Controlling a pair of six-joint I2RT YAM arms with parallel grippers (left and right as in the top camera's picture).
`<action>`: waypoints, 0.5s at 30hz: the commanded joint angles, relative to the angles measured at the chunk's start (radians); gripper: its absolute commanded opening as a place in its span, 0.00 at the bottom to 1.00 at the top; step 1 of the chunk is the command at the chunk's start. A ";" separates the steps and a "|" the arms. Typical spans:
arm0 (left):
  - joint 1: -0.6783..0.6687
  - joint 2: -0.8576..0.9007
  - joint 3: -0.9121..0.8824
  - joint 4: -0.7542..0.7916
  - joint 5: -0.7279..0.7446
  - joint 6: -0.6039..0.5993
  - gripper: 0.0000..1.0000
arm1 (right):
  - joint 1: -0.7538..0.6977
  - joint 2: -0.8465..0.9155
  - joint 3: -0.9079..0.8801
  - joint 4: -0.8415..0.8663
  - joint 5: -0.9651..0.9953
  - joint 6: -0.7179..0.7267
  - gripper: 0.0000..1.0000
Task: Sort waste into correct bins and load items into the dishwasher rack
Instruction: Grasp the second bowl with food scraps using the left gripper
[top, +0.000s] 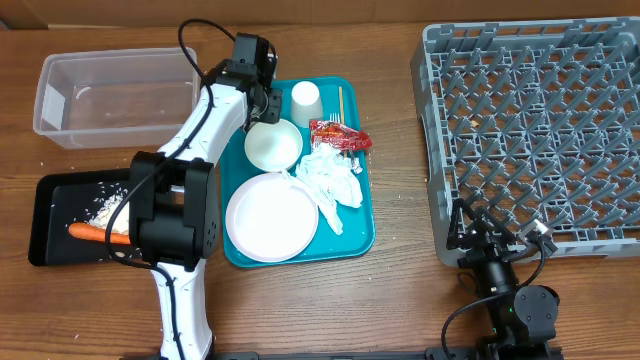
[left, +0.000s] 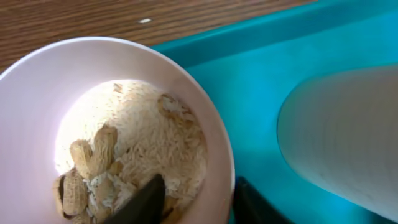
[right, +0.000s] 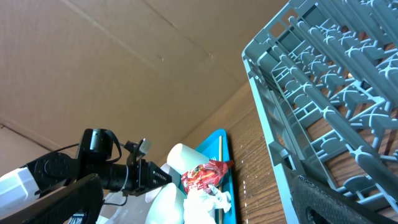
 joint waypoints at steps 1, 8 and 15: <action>0.006 0.006 0.011 0.013 -0.015 -0.011 0.22 | 0.006 -0.006 -0.010 0.005 0.011 0.000 1.00; -0.013 -0.018 0.056 -0.020 0.002 -0.011 0.04 | 0.006 -0.006 -0.010 0.005 0.011 0.000 1.00; -0.017 -0.115 0.225 -0.158 0.005 -0.011 0.04 | 0.006 -0.006 -0.010 0.005 0.010 0.000 1.00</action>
